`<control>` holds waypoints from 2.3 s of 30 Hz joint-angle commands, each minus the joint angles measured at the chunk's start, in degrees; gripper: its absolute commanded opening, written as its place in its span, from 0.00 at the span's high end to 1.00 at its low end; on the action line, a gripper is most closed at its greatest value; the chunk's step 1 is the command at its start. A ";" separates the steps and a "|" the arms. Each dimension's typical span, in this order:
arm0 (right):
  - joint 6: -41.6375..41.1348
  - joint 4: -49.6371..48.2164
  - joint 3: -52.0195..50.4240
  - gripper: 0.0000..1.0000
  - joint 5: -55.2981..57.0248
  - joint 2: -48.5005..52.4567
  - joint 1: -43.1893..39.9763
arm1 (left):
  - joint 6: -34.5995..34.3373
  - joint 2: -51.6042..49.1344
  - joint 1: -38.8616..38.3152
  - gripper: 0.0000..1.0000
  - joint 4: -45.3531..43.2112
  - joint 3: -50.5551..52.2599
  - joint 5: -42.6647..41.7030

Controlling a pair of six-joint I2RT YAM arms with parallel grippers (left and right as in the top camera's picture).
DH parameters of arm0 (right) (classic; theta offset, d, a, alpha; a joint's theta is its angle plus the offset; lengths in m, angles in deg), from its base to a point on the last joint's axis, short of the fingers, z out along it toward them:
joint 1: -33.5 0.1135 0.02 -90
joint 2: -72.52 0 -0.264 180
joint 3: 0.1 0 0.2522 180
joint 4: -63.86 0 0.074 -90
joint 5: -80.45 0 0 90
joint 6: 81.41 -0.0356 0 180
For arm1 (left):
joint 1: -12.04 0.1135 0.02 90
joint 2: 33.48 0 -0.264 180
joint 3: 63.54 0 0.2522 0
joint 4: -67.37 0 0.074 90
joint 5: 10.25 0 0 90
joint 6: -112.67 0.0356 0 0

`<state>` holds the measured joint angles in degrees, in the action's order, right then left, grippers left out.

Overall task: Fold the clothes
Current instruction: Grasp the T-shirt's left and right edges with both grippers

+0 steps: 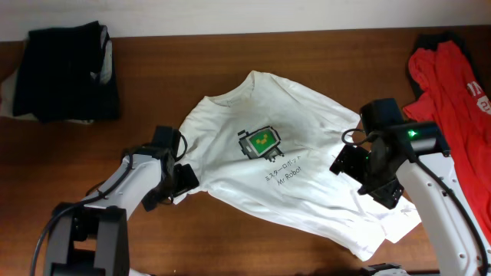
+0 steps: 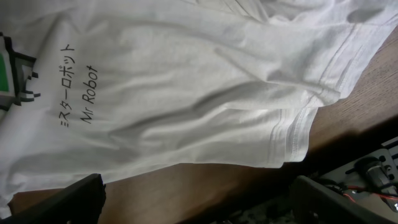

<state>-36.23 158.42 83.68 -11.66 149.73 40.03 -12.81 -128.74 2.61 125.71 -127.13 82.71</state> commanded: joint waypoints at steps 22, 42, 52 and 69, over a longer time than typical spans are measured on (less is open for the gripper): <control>-1.16 -7.37 -14.97 0.01 -3.72 0.00 0.26 | -2.49 -1.22 13.62 0.99 -10.16 0.68 -0.63; -2.47 -20.52 -17.73 0.18 -4.70 13.55 12.63 | -2.45 -1.22 23.85 0.99 -9.38 0.68 -1.88; -1.51 -25.75 -17.75 0.39 -4.72 23.58 3.52 | -2.45 -1.22 23.85 0.99 -9.40 0.68 -1.88; 3.13 -39.74 -9.07 0.96 -3.02 23.58 -9.57 | -2.47 -1.22 23.71 0.99 -9.51 0.68 -13.49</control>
<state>-36.54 119.27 68.67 -18.61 172.44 35.98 -14.71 -129.40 26.30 116.25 -127.00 75.11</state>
